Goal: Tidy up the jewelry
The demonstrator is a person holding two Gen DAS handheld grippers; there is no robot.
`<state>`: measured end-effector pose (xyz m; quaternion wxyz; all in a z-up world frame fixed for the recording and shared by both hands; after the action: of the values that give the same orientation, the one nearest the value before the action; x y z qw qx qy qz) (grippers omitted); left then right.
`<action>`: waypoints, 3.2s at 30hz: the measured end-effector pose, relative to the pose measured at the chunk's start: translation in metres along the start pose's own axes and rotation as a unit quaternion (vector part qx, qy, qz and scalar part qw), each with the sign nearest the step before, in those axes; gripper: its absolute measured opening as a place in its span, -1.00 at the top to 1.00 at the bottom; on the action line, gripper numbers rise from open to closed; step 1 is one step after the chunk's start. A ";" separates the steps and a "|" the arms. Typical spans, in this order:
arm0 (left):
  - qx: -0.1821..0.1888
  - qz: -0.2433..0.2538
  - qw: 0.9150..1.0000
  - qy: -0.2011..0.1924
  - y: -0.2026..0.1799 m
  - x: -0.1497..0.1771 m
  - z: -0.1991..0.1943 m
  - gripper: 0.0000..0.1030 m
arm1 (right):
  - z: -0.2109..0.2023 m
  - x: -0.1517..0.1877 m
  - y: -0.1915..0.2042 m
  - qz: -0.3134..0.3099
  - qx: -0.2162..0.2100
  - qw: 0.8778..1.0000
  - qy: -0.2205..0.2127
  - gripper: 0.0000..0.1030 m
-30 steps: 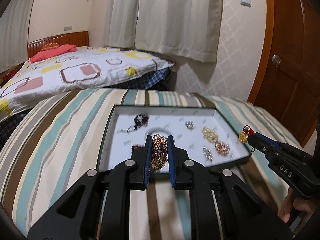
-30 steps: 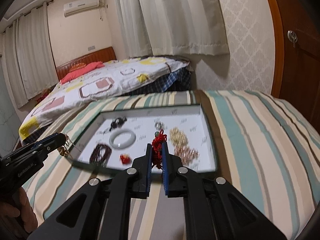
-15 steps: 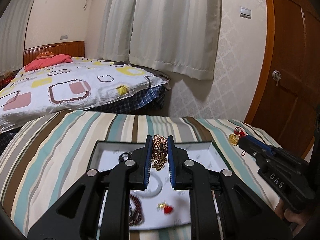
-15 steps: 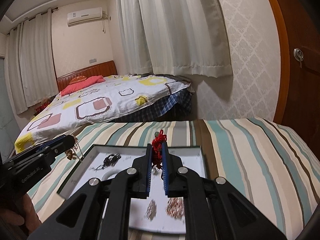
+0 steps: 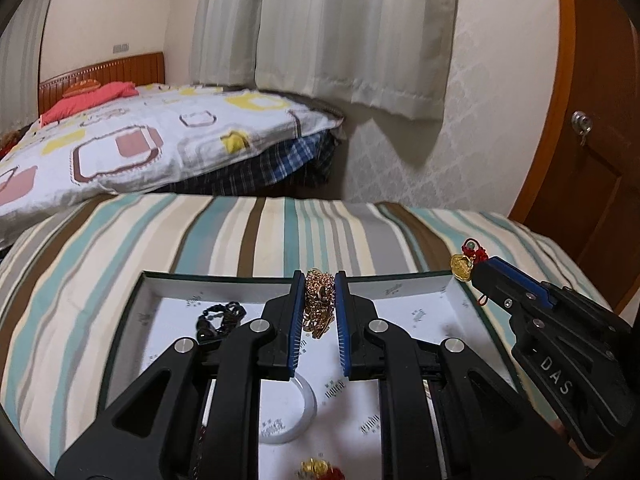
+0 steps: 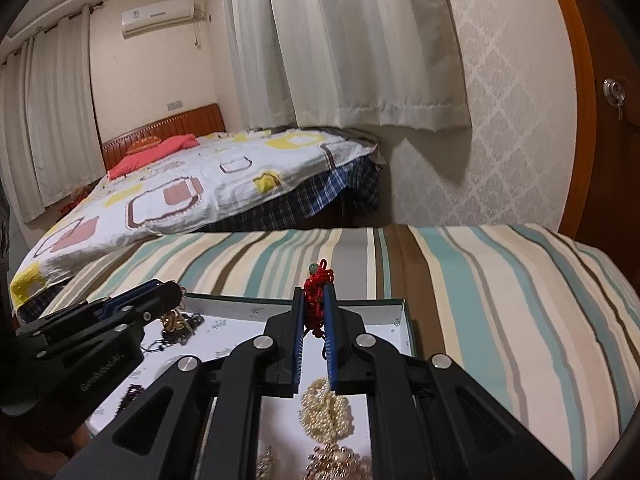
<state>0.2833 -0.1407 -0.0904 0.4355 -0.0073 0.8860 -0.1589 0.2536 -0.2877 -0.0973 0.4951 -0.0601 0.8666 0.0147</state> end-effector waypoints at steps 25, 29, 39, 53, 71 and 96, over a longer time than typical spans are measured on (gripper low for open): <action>-0.055 -0.019 0.988 0.143 0.012 0.011 0.071 0.70 | 0.071 0.014 -0.005 0.008 -0.024 0.987 0.159 0.81; -0.051 -0.017 0.986 0.155 0.010 0.013 0.074 0.70 | 0.076 0.016 -0.008 0.018 -0.033 0.984 0.174 0.81; -0.054 -0.012 0.988 0.148 0.007 0.013 0.073 0.04 | 0.079 0.019 -0.012 0.033 -0.032 0.982 0.184 0.55; -0.061 -0.031 0.992 0.104 0.021 0.005 0.048 -0.51 | 0.057 0.018 -0.015 0.028 -0.001 0.988 0.154 -0.02; -0.069 -0.006 0.998 0.008 0.038 0.029 -0.107 -0.83 | -0.077 0.037 0.017 0.008 0.045 0.997 0.069 -0.34; -0.097 -0.016 0.992 -0.083 0.046 0.033 -0.284 -0.92 | -0.228 0.022 0.042 -0.022 0.061 0.998 -0.023 -0.41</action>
<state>0.0489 -0.0239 0.0325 0.5020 -0.0767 0.8579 -0.0781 0.0428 -0.2672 -0.0012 0.5175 -0.0489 0.8530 -0.0478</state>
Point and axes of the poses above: each gripper's, at about its wrist camera, not at the fingertips, and z roughly the way its jaws point, y to its left, x to its underside, the point moved 2 cm from there along z, roughly the way its jaws point, and after that the axes turned 12 degrees about -z, right-handed, at the moved point
